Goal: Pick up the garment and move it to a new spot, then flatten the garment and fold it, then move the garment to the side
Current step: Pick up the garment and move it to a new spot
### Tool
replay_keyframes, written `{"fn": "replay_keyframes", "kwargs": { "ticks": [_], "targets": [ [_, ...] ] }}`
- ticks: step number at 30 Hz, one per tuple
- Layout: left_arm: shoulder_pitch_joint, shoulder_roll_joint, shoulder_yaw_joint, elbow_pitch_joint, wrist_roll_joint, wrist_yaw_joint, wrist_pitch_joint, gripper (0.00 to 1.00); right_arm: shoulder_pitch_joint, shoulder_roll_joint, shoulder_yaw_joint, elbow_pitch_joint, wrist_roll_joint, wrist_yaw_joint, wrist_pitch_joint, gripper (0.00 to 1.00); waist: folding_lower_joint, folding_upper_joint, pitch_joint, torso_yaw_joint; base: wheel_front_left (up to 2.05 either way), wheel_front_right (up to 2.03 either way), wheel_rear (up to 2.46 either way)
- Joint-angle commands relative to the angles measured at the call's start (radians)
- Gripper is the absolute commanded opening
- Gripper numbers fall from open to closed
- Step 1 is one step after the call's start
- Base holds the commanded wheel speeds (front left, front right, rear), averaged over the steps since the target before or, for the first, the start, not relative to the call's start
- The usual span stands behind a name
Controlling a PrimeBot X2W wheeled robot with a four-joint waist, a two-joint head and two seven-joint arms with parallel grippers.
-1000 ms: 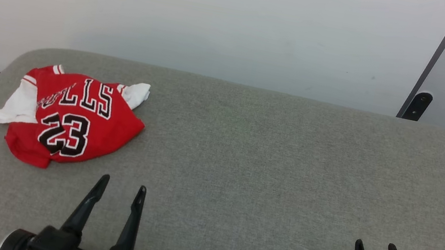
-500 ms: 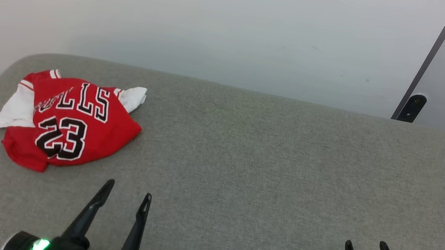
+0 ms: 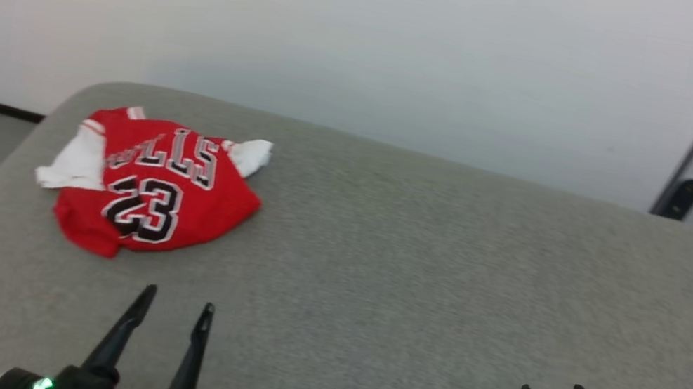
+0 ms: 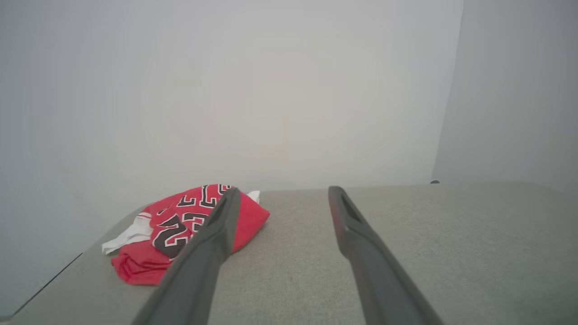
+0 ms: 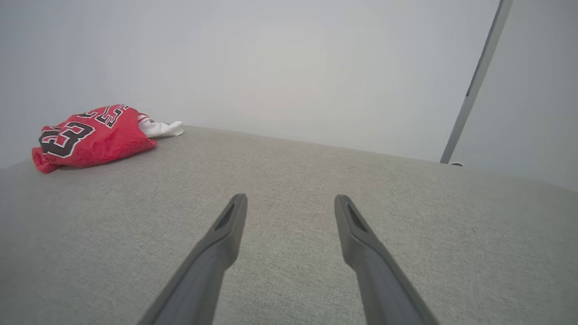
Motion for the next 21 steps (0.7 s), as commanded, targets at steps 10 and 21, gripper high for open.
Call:
{"fn": "replay_keyframes", "kwargs": {
  "ticks": [10, 21],
  "targets": [
    [0.017, 0.009, 0.082, 0.044, -0.012, 0.008, -0.001, 1.00, 0.016, 0.000, 0.077, 0.011, 0.039, 0.000, 0.006, 1.00, 0.0000, 0.0000, -0.055, 0.198, 0.00, 0.00, 0.00],
    [0.045, -0.006, 0.140, 0.079, -0.032, 0.032, -0.001, 1.00, 0.008, -0.001, 0.142, 0.021, 0.079, 0.000, 0.008, 1.00, 0.0000, 0.0000, -0.068, 0.312, 0.00, 0.00, 0.00]
  ]
}}
